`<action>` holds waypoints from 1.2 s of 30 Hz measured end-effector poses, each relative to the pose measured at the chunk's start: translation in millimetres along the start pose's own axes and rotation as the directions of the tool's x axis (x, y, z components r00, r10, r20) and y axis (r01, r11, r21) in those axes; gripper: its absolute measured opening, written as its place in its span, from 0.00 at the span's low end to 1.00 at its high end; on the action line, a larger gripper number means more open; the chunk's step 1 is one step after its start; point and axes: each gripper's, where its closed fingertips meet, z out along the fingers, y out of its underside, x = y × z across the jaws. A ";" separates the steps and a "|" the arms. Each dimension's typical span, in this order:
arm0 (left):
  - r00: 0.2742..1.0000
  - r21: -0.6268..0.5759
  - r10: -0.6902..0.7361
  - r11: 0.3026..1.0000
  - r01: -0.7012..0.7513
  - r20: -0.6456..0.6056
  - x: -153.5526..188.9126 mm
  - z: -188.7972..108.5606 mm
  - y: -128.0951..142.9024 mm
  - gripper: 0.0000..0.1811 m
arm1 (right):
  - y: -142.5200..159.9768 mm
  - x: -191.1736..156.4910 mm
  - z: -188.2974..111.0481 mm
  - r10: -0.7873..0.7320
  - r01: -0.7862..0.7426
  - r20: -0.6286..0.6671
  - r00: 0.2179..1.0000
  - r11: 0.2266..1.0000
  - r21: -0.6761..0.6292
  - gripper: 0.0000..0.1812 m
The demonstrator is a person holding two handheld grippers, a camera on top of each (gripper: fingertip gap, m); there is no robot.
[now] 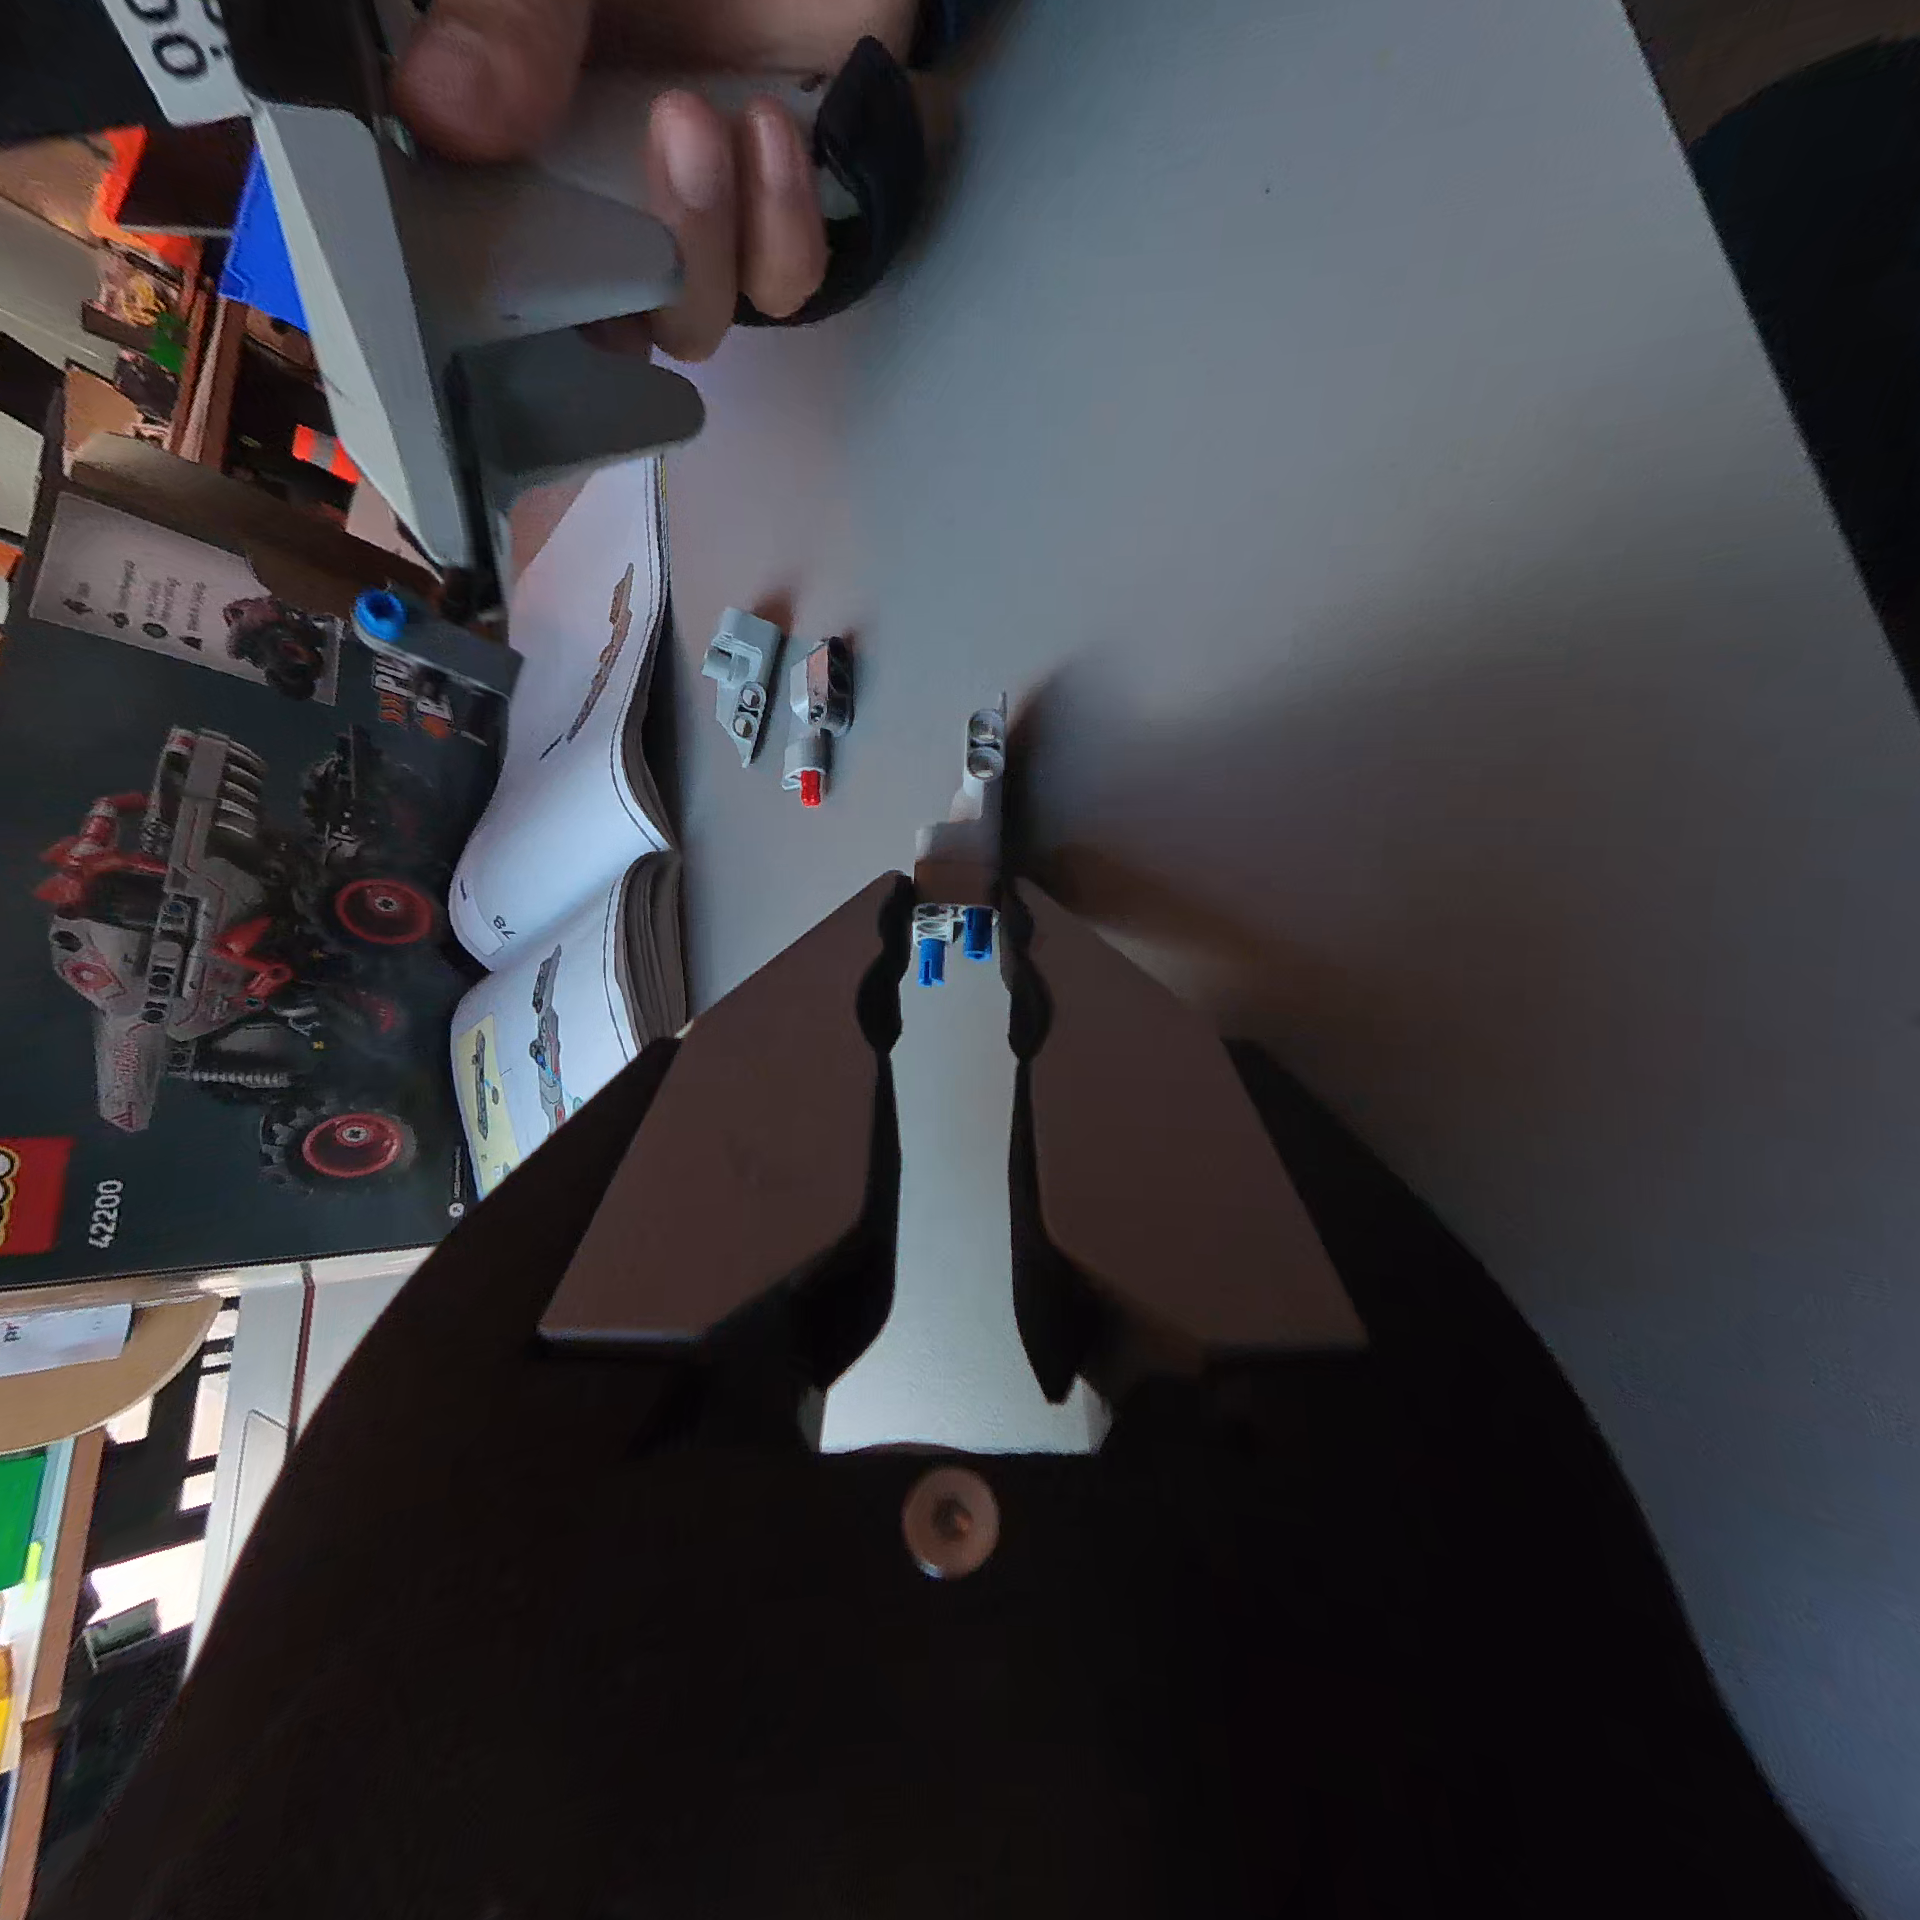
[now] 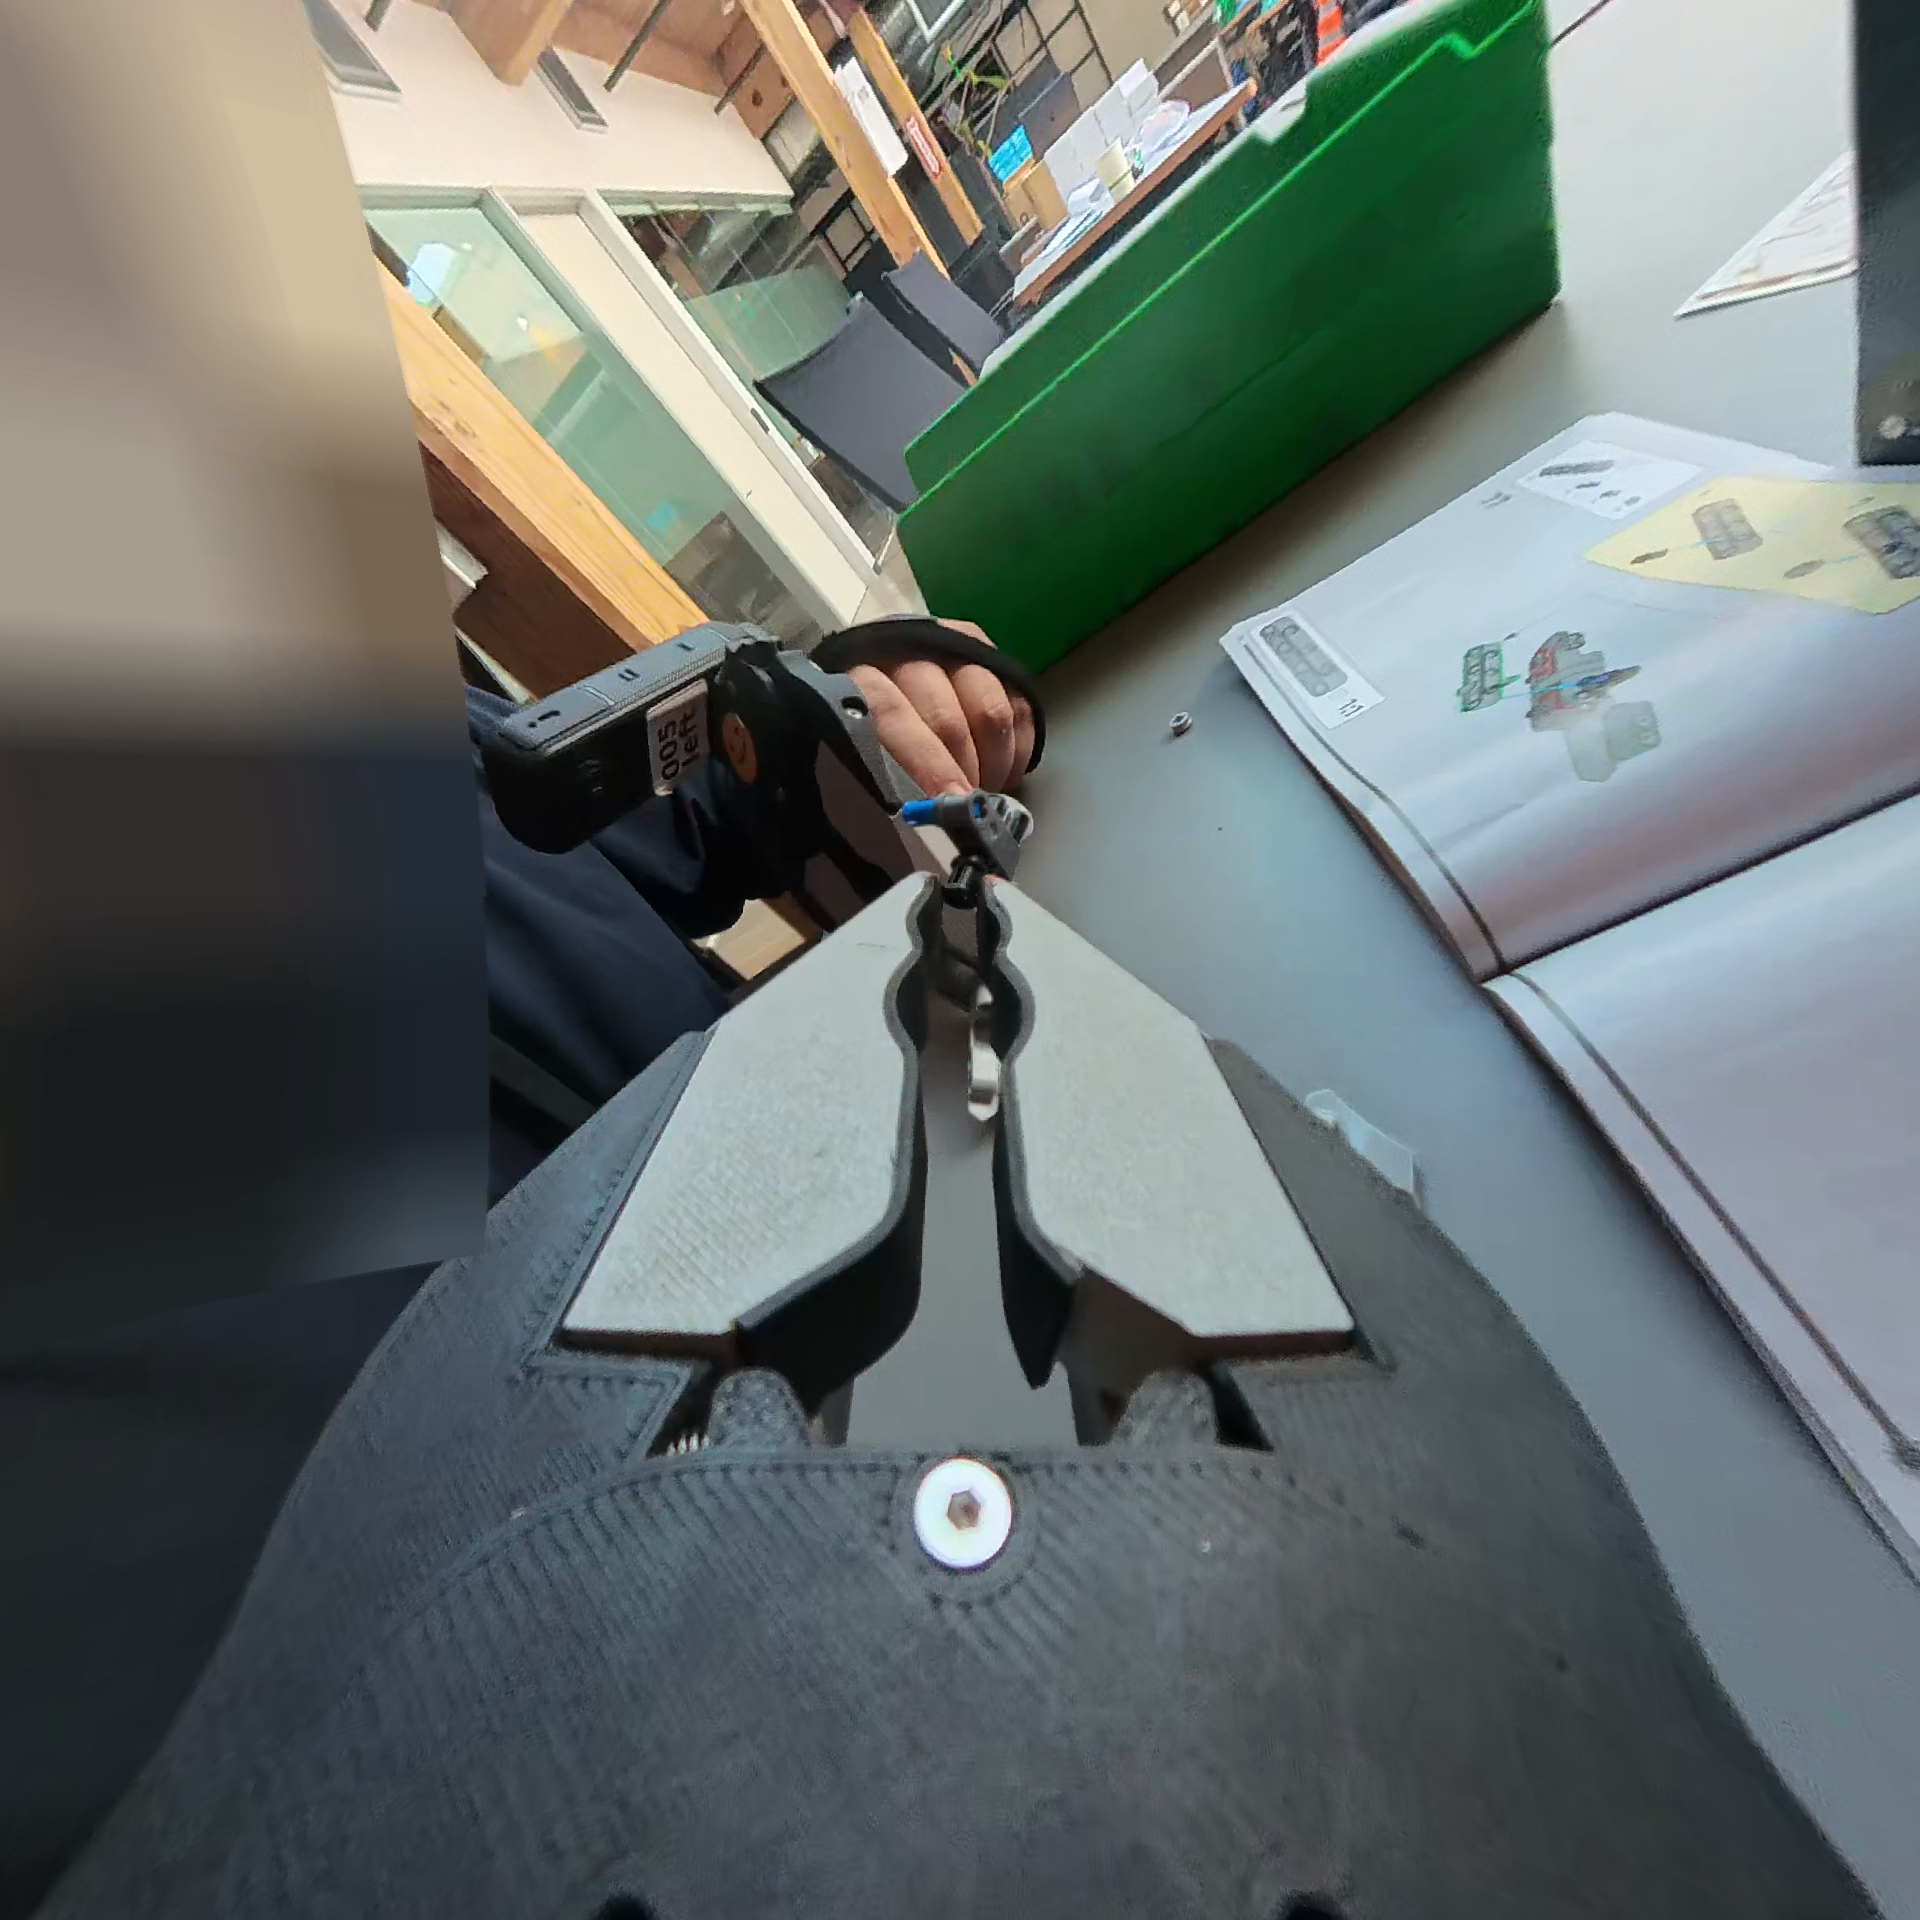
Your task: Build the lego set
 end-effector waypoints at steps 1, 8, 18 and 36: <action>1.000 -0.002 -0.012 1.000 0.012 -0.005 -0.1 -0.4 0.7 0.07 | -3.4 0.5 -3.8 -0.003 0.003 -0.006 1.000 1.000 0.016 0.02; 1.000 -0.011 -0.017 1.000 0.017 0.005 -2.2 -0.1 2.7 0.08 | -13.2 2.7 -17.4 -0.006 0.008 -0.026 1.000 0.998 0.069 0.02; 1.000 -0.010 0.006 1.000 -0.006 0.018 -2.7 0.2 2.5 0.08 | -10.6 0.7 -16.1 -0.016 0.018 -0.027 1.000 0.998 0.058 0.02; 1.000 -0.011 -0.011 1.000 0.011 0.024 -5.0 -0.7 2.9 0.07 | -11.2 0.6 -18.0 -0.020 0.022 -0.032 0.999 0.998 0.063 0.01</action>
